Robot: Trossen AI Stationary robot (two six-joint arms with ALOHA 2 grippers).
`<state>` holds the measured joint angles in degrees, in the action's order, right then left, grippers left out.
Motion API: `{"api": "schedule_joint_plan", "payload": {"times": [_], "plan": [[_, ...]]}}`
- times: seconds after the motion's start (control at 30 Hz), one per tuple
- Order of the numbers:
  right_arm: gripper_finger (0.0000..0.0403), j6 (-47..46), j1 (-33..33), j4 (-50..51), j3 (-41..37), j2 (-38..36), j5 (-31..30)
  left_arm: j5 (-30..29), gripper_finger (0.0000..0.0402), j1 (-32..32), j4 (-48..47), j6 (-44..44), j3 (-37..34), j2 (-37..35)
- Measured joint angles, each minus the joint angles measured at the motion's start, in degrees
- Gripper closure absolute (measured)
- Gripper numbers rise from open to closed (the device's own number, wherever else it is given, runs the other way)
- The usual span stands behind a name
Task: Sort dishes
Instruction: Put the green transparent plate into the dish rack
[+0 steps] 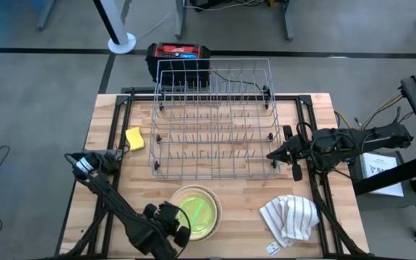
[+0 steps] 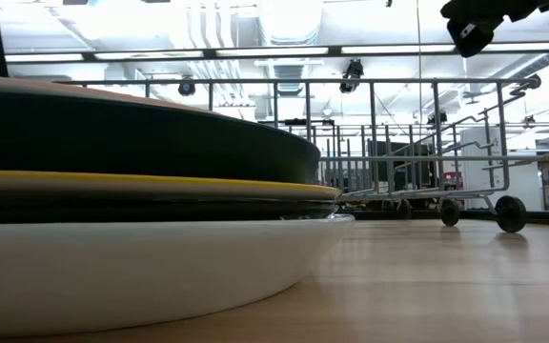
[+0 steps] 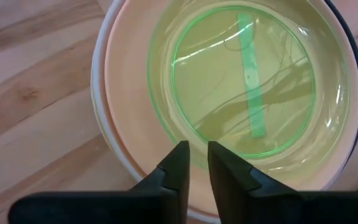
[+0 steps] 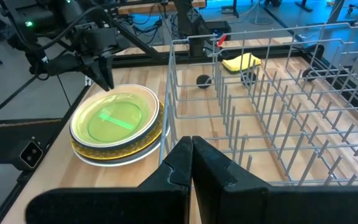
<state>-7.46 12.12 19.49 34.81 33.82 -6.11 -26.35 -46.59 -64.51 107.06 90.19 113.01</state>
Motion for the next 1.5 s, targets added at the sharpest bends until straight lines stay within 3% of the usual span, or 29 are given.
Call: {"api": "schedule_joint_plan", "payload": {"times": [0.23, 1.5], "plan": [[0.0403, 0.02, -0.02, 0.06, -0.02, 0.01, 0.0, 0.43, 0.0333, 0.11, -0.88, 0.03, 0.0, 0.0], [0.0403, 0.22, 0.0, 0.04, -0.02, 0.0, 0.02, 1.27, 0.0332, 0.72, -2.1, 0.22, 0.0, 0.11]]}}
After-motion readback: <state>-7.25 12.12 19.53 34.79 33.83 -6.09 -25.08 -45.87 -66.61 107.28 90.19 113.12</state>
